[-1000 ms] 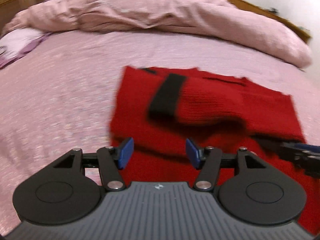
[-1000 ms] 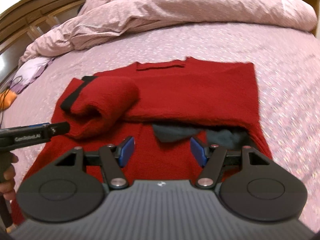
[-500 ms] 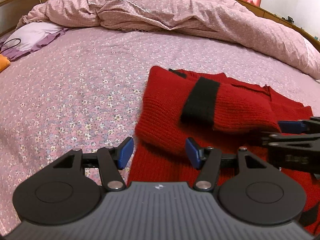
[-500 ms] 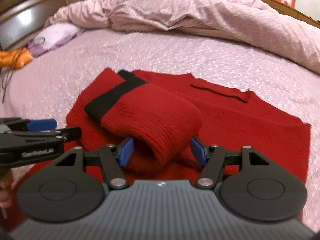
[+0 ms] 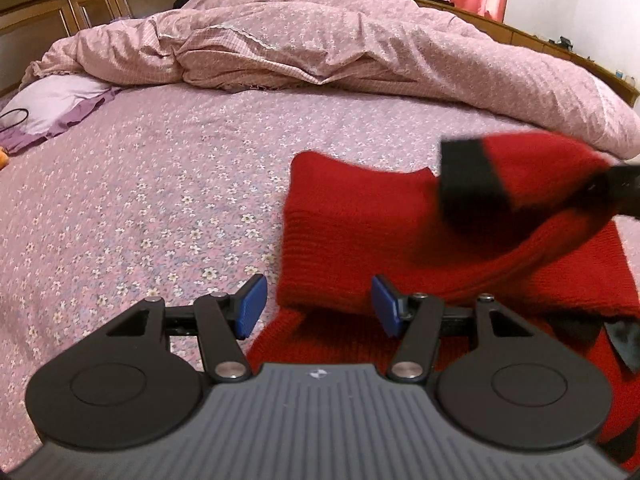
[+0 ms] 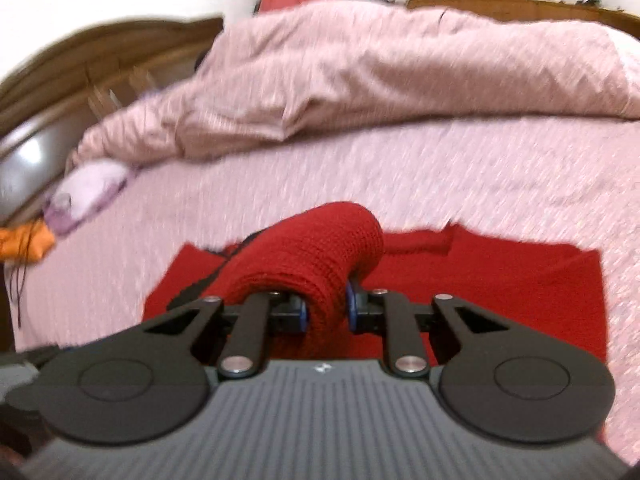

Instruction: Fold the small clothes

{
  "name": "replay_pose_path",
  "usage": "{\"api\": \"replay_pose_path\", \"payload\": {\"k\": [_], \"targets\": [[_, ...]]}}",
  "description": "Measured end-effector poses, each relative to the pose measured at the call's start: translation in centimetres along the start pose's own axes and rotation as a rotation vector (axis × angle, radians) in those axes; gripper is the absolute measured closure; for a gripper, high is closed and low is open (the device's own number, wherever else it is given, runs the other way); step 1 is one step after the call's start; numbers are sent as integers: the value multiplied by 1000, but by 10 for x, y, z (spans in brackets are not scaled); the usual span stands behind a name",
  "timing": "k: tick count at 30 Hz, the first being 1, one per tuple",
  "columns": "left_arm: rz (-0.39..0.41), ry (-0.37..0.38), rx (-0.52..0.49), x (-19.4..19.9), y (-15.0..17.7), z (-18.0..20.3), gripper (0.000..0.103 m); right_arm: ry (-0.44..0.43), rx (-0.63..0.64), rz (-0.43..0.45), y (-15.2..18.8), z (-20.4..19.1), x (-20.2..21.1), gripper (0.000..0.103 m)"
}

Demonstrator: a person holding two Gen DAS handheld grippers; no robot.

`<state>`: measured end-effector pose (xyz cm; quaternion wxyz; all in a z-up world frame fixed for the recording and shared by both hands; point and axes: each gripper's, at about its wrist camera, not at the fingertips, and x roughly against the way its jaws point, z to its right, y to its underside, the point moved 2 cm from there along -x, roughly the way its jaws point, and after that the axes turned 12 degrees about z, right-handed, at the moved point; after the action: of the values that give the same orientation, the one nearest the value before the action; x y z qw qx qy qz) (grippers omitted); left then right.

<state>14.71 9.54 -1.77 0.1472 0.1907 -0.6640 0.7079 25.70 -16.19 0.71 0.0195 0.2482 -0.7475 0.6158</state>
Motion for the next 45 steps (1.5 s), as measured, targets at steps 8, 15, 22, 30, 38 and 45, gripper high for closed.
{"api": "replay_pose_path", "payload": {"k": [8, 15, 22, 30, 38, 45], "targets": [[-39, 26, -8, -21, 10, 14, 40, 90, -162, -95, 35, 55, -14, 79], [-29, 16, -42, -21, 10, 18, 40, 193, -87, -78, 42, 59, -6, 43], [-27, 12, -47, -22, 9, 18, 40, 276, -123, -4, 27, 78, 5, 41], [-29, 3, -56, -21, 8, 19, 40, 347, -158, 5, 33, 99, 34, 41], [3, -2, -89, -7, -4, 22, 40, 333, -158, -11, 37, 119, 68, 41], [43, 26, -97, -2, -20, 32, 40, 351, -119, 29, 17, 139, 83, 41]]}}
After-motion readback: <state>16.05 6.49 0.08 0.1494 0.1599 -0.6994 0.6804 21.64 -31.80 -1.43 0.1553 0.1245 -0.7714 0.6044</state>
